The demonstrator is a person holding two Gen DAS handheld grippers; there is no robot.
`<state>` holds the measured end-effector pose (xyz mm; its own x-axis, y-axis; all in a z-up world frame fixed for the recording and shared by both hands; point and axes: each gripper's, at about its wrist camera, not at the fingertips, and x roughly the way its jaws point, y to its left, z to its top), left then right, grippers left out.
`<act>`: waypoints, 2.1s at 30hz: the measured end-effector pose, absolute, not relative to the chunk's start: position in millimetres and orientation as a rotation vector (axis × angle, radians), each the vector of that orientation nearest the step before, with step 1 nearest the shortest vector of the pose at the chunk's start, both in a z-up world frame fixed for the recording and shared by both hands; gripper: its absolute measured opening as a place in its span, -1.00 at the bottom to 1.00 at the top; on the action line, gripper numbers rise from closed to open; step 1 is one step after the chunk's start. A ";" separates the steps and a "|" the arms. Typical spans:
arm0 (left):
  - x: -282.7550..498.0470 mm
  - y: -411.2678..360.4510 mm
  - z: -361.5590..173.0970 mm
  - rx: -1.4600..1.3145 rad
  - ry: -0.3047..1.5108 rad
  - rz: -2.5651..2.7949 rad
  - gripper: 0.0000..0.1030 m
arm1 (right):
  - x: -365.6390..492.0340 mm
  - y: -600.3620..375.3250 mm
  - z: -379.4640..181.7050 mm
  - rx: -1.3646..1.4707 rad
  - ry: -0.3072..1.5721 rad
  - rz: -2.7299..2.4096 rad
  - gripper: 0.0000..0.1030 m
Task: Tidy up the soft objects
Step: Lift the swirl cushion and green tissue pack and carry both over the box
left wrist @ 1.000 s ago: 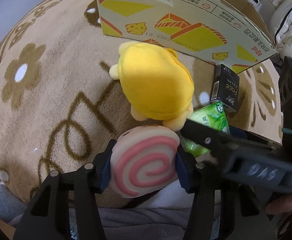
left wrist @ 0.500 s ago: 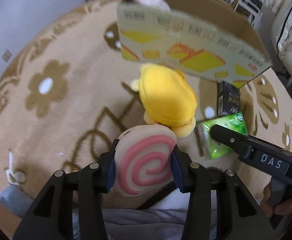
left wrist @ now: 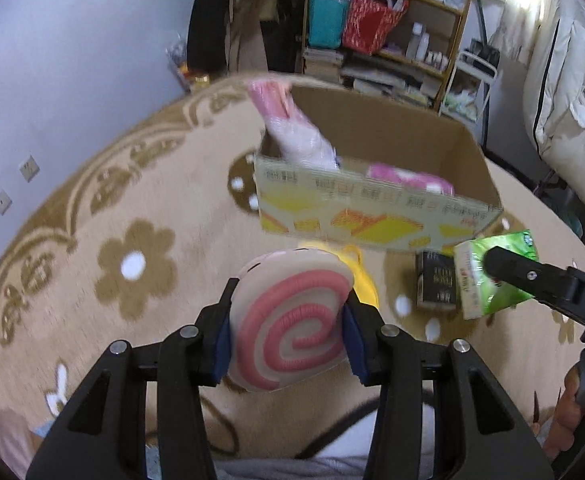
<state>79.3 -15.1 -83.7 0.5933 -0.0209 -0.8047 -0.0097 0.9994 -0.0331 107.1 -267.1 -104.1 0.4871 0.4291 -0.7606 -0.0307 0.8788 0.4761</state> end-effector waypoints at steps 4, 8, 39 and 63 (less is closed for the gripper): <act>85.7 -16.7 -69.9 0.033 0.865 0.019 -0.12 | 107.9 -267.2 -87.1 0.451 0.944 0.293 0.31; 92.9 -19.9 -62.8 0.059 0.825 0.020 -0.12 | 108.3 -264.2 -77.9 0.466 0.878 0.298 0.31; 191.2 -52.6 -25.5 0.186 0.623 -0.055 -0.09 | 160.6 -261.6 -55.4 0.358 0.740 0.306 0.31; 197.8 -53.8 -64.6 0.156 0.680 -0.064 0.01 | 172.6 -257.5 -71.1 0.262 0.753 0.231 0.34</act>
<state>197.8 -53.8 -64.6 0.7764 -0.0078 -0.6301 0.1098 0.9863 0.1230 172.6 -257.5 -71.1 0.7071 0.2988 -0.6408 -0.1128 0.9424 0.3149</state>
